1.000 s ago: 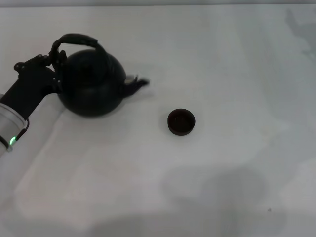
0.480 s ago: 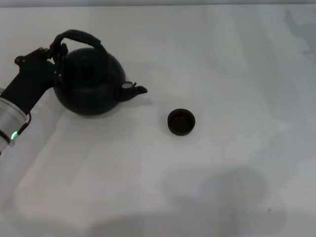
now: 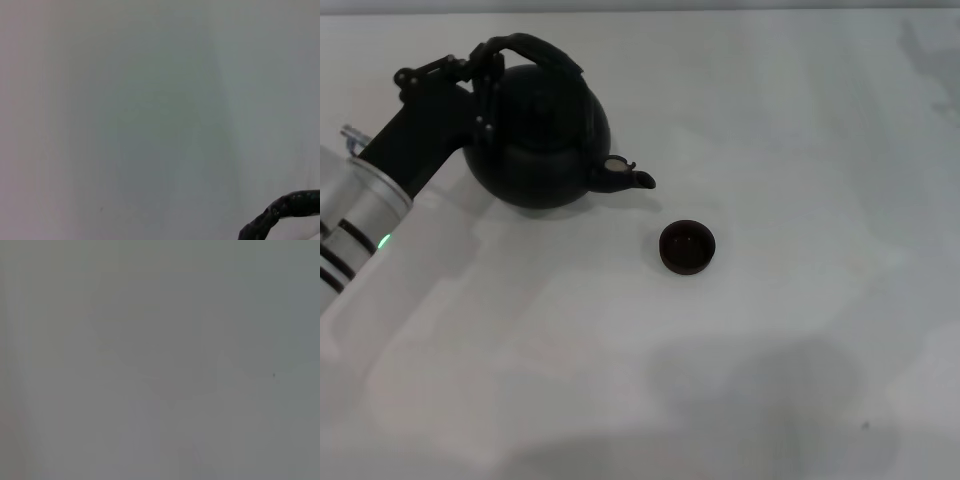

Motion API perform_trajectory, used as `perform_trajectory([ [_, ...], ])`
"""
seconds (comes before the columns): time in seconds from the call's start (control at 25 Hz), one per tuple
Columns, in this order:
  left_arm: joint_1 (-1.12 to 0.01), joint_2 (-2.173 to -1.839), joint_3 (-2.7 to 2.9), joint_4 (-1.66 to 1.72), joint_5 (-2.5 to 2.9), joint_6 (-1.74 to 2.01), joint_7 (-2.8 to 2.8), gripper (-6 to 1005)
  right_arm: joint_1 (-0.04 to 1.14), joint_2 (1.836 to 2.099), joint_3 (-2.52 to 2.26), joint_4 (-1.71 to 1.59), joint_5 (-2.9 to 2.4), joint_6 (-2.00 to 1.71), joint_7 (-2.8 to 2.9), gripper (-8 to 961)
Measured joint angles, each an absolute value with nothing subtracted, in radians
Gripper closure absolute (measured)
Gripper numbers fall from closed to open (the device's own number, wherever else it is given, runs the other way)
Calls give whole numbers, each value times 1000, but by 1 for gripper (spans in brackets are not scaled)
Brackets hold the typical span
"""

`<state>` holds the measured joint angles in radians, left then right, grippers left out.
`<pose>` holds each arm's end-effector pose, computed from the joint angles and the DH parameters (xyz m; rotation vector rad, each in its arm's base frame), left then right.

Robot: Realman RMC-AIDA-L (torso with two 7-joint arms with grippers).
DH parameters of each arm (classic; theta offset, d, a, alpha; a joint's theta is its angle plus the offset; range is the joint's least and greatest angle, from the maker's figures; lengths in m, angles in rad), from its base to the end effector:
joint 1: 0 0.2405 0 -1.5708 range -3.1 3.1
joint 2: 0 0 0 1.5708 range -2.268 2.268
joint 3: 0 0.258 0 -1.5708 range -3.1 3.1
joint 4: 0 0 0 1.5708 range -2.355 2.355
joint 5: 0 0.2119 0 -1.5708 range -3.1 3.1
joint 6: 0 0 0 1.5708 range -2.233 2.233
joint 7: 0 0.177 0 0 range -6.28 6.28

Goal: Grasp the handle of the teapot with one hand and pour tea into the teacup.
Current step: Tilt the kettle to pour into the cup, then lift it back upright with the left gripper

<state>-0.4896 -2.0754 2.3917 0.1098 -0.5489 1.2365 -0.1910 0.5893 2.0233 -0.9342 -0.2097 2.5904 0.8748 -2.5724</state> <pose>-0.2815 0.3547 -0.0641 -1.9868 -0.2951 -0.7311 0.3268 0.4443 0.0444 -1.5634 0.7083 0.7327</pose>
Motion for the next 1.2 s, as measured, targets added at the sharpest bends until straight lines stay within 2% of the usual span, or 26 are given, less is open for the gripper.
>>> perform_trajectory([
  [1.2, -548, -2080, 2392, 168, -394, 1224, 132, 892, 587, 2027, -925, -195, 2597, 890, -2571, 107],
])
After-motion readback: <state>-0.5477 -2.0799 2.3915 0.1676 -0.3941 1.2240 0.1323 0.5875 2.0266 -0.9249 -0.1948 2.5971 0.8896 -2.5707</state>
